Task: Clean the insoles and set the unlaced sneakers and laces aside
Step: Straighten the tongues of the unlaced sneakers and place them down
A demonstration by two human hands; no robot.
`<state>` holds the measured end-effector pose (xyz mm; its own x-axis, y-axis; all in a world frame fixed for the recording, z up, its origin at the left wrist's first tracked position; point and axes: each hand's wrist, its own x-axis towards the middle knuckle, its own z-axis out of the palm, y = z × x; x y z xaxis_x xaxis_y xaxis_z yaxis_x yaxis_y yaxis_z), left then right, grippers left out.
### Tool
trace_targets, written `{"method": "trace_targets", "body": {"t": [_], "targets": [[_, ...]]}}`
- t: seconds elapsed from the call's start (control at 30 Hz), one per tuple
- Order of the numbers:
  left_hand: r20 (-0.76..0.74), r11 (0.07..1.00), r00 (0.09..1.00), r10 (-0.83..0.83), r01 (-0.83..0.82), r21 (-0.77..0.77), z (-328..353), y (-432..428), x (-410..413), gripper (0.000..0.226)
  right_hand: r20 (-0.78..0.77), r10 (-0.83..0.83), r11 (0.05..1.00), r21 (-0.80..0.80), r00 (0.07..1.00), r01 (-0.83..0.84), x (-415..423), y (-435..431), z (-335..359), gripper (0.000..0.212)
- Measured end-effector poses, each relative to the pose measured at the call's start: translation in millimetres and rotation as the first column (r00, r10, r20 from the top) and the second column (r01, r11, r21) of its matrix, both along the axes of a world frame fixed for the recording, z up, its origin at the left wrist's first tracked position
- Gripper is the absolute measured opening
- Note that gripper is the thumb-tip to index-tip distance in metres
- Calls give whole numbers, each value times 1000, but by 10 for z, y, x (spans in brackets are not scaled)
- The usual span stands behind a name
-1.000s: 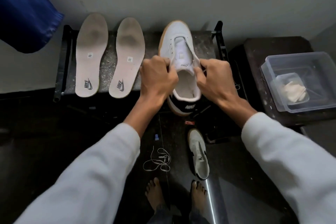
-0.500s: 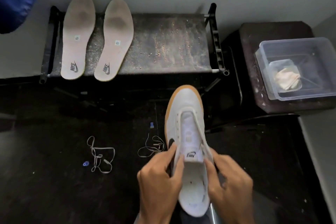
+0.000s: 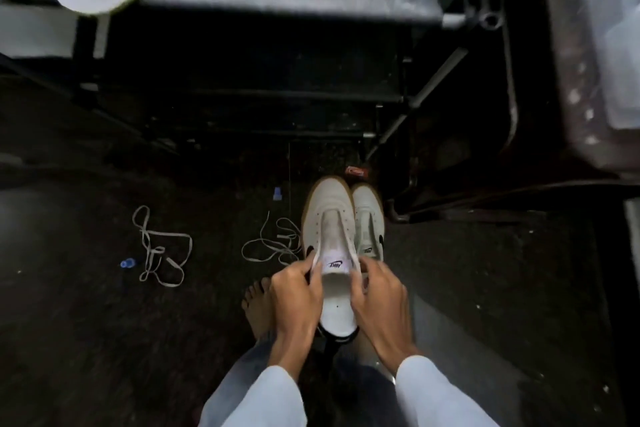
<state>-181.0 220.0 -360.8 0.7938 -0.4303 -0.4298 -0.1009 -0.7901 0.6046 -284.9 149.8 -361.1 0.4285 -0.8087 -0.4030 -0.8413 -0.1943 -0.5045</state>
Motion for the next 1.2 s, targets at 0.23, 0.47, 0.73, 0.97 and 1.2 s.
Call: {"method": "trace_targets", "body": {"t": [0.23,0.47,0.73,0.97,1.2], "targets": [[-6,994,994,-113,113,-4,-1310,-76,59,23,-105,139,989,59,985,-133,106,-236,-1325,22],[141,968,958,-249,250,13,-2098,-78,30,31,-193,215,977,44,957,-210,119,-246,-1998,15],[172,962,951,-257,269,-50,-2503,-56,-79,26,-240,262,965,50,935,-257,101,-289,-2253,15],[194,958,944,-267,281,-50,-2577,-71,-147,11,-398,298,954,91,868,-286,167,-296,-2213,20],[108,953,950,-292,298,-46,-2597,-40,-89,15,-414,312,950,140,855,-279,221,-316,-2141,21]]}}
